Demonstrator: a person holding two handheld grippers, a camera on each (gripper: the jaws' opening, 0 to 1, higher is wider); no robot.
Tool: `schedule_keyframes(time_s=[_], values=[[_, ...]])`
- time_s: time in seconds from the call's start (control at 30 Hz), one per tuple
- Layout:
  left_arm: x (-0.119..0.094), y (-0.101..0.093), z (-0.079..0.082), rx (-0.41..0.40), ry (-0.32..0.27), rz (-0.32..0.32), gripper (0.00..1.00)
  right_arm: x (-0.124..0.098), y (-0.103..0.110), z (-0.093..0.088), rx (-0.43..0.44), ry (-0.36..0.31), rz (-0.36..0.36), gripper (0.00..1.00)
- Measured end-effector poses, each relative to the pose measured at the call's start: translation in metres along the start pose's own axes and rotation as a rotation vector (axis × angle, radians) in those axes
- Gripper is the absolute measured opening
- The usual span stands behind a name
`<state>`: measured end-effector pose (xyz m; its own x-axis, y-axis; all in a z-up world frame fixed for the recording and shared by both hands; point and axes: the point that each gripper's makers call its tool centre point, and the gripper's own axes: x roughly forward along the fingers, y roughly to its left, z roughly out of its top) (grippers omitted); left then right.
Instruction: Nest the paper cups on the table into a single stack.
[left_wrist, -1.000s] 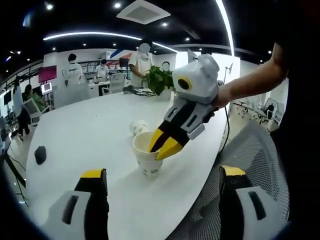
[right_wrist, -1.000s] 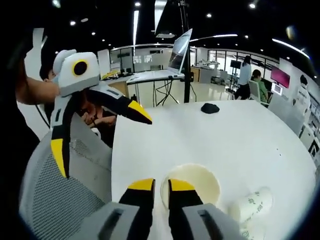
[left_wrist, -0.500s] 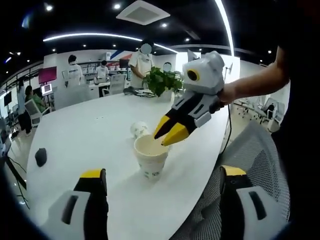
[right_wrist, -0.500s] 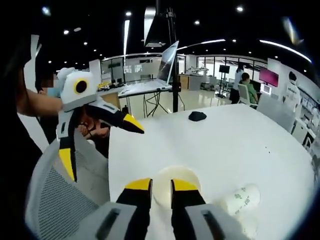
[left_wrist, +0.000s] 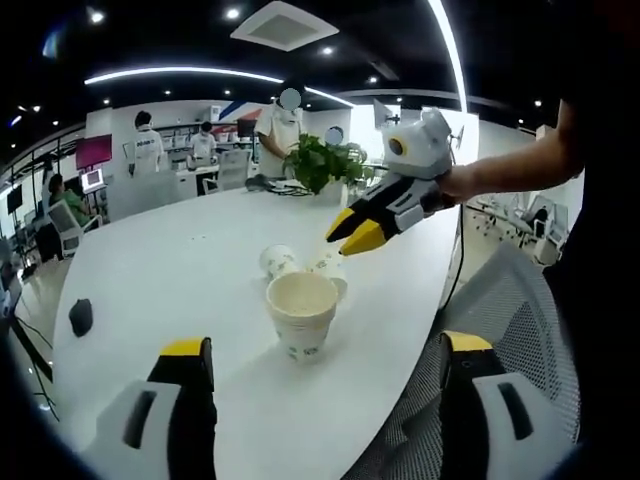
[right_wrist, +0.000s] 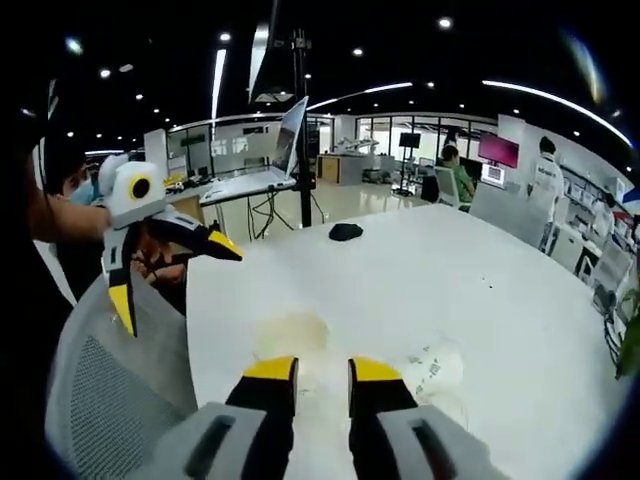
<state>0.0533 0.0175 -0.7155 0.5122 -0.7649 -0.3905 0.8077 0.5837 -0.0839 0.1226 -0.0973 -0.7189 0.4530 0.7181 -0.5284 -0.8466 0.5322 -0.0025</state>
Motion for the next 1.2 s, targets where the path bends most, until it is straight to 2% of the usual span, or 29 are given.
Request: schedule_keyframes(time_s=[0.4, 0.8, 0.9, 1.2], values=[[0.0, 0.0, 0.0, 0.004, 0.005, 0.0, 0.92, -0.008, -0.045, -0.035, -0.013, 0.069, -0.141, 0.43], [0.0, -0.003, -0.003, 0.007, 0.017, 0.002, 0.92, -0.001, -0.068, -0.068, -0.04, 0.149, -0.212, 0.63], [0.0, -0.004, -0.003, 0.01, 0.017, 0.003, 0.92, 0.003, -0.073, -0.074, -0.033, 0.159, -0.233, 0.66], [-0.002, -0.003, -0.002, 0.005, 0.011, 0.013, 0.93, 0.015, -0.079, -0.092, -0.03, 0.222, -0.238, 0.66]])
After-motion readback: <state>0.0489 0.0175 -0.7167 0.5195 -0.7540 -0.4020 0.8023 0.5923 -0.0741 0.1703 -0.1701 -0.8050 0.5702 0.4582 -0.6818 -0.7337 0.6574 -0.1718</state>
